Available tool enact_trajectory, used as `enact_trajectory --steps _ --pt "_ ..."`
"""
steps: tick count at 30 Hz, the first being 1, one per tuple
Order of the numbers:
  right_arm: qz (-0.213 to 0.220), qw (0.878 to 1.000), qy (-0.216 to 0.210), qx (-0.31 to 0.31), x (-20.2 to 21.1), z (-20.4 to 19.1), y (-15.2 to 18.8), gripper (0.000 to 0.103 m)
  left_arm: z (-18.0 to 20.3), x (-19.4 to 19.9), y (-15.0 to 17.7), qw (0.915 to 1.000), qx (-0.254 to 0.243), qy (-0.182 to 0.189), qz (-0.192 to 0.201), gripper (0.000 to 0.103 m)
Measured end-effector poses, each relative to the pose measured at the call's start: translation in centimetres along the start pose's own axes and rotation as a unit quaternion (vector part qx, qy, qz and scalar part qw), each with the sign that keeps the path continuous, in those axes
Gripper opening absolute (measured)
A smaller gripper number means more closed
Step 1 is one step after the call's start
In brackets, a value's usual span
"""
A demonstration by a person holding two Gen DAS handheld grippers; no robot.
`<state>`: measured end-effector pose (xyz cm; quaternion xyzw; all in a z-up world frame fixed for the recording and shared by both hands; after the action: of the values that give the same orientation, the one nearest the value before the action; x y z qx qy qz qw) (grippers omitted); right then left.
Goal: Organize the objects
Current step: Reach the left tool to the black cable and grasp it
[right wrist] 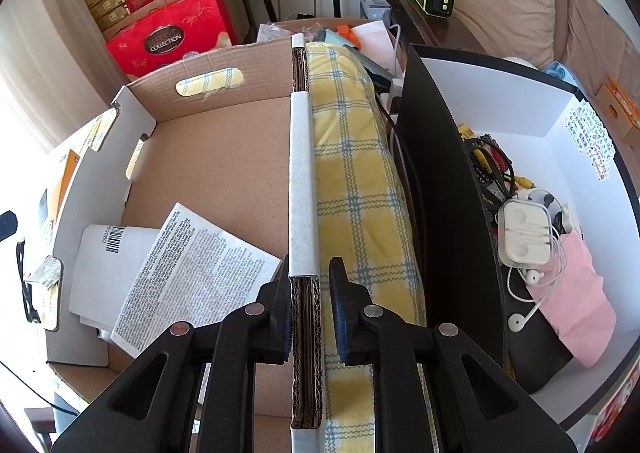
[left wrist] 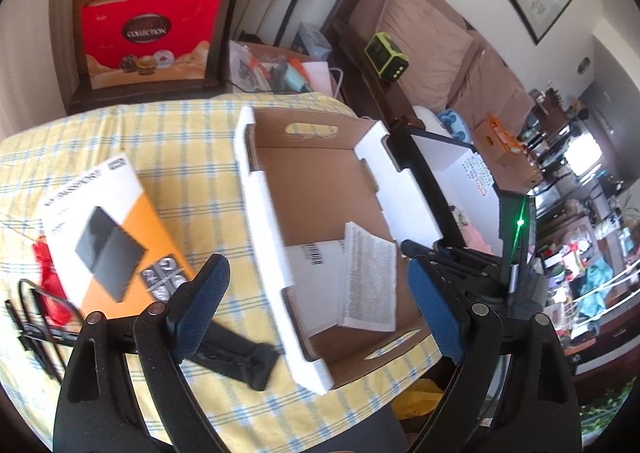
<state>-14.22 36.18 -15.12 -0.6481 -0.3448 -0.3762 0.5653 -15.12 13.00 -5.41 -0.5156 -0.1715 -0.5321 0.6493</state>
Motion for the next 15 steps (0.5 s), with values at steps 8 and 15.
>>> enact_trajectory --steps 8,15 --pt "-0.001 1.000 0.001 0.001 0.0 0.0 0.1 0.013 -4.7 3.3 0.6 0.9979 0.025 -0.054 0.024 0.089" --pt "0.000 1.000 0.004 0.002 0.3 -0.3 0.3 0.013 -9.9 6.3 1.7 0.9921 0.048 -0.107 0.044 0.089"
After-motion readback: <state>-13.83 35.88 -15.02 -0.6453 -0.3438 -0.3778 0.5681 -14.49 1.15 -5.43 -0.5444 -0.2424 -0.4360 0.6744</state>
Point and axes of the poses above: each gripper's, at about its wrist camera, not at the fingertips, and x roughly against the way its jaws point, z to its right, y to its underside, the point moved 5 cm from there along -x, roughly the way its jaws point, and after that the axes turned 2 degrees about x, right-handed, at the moved point
